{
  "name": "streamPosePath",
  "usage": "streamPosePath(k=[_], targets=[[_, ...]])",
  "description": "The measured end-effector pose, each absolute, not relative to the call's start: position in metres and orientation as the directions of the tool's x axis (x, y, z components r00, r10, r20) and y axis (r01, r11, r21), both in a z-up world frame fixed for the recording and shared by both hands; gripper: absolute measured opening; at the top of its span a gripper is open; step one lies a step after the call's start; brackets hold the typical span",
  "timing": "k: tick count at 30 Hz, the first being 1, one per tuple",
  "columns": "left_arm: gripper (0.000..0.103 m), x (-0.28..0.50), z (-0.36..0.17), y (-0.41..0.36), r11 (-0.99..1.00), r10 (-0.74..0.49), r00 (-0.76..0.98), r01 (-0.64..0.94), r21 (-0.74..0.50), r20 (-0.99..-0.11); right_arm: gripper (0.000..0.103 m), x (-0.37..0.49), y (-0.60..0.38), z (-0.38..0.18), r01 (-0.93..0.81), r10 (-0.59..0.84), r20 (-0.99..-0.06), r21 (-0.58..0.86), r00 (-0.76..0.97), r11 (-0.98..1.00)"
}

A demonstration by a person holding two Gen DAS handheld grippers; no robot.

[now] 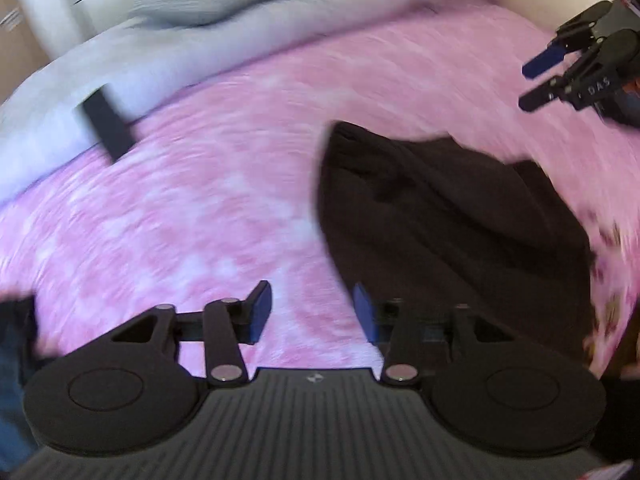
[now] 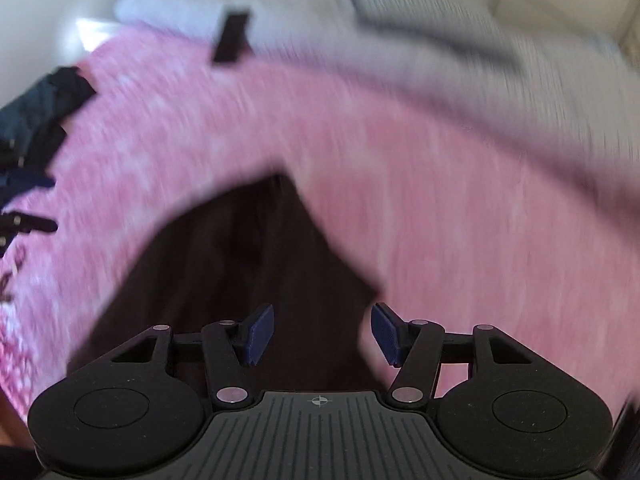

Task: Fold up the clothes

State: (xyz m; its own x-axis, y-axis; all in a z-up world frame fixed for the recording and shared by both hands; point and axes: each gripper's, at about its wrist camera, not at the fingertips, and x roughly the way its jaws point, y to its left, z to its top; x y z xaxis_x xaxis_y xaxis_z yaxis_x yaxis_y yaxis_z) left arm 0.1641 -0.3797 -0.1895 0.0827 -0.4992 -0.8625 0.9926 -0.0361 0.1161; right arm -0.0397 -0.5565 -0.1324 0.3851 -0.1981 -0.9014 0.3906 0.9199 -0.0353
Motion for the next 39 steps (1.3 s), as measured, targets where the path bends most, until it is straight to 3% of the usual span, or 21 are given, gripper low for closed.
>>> streamPosePath(k=[5, 11, 12, 13, 15, 24, 34, 37, 39], targets=[[0.051, 0.123, -0.243, -0.414, -0.143, -0.448, 0.066, 0.979, 0.145, -0.891, 0.058, -0.067, -0.557, -0.195, 0.432, -0.078, -0.937, 0.082, 0.340, 0.898], [0.052, 0.094, -0.277, -0.416, -0.084, -0.330, 0.134, 0.982, 0.170, -0.935, 0.055, -0.058, -0.573, -0.265, 0.418, 0.053, -0.928, 0.216, 0.368, 0.882], [0.052, 0.092, -0.280, -0.414, -0.069, -0.309, 0.146, 0.982, 0.175, -0.940, 0.024, -0.058, -0.580, -0.266, 0.415, 0.076, -0.919, 0.246, 0.386, 0.876], [0.052, 0.089, -0.281, -0.412, -0.062, -0.294, 0.159, 0.981, 0.185, -0.942, 0.014, -0.060, -0.590, -0.261, 0.399, 0.091, -0.913, 0.262, 0.398, 0.879], [0.052, 0.084, -0.281, -0.411, -0.052, -0.280, 0.180, 0.978, 0.202, -0.943, 0.007, -0.071, -0.616, -0.238, 0.380, 0.035, -0.906, 0.212, 0.422, 0.900], [0.052, 0.066, -0.260, -0.463, -0.060, -0.356, 0.191, 0.972, 0.227, -0.915, 0.007, -0.105, -0.766, -0.143, 0.372, -0.254, -0.812, -0.050, 0.526, 0.927], [0.063, 0.053, -0.247, -0.532, -0.186, -0.506, 0.189, 0.929, 0.321, -0.842, 0.007, -0.013, -0.779, -0.088, 0.174, -0.242, -0.677, -0.168, 0.695, 0.970], [0.063, 0.072, -0.254, -0.546, -0.165, -0.516, 0.172, 0.942, 0.294, -0.840, 0.009, 0.034, -0.779, -0.106, 0.144, -0.254, -0.687, -0.214, 0.681, 0.966], [0.063, 0.088, -0.259, -0.554, -0.160, -0.518, 0.173, 0.942, 0.293, -0.838, 0.016, 0.046, -0.780, -0.121, 0.189, -0.293, -0.712, -0.225, 0.638, 0.956]])
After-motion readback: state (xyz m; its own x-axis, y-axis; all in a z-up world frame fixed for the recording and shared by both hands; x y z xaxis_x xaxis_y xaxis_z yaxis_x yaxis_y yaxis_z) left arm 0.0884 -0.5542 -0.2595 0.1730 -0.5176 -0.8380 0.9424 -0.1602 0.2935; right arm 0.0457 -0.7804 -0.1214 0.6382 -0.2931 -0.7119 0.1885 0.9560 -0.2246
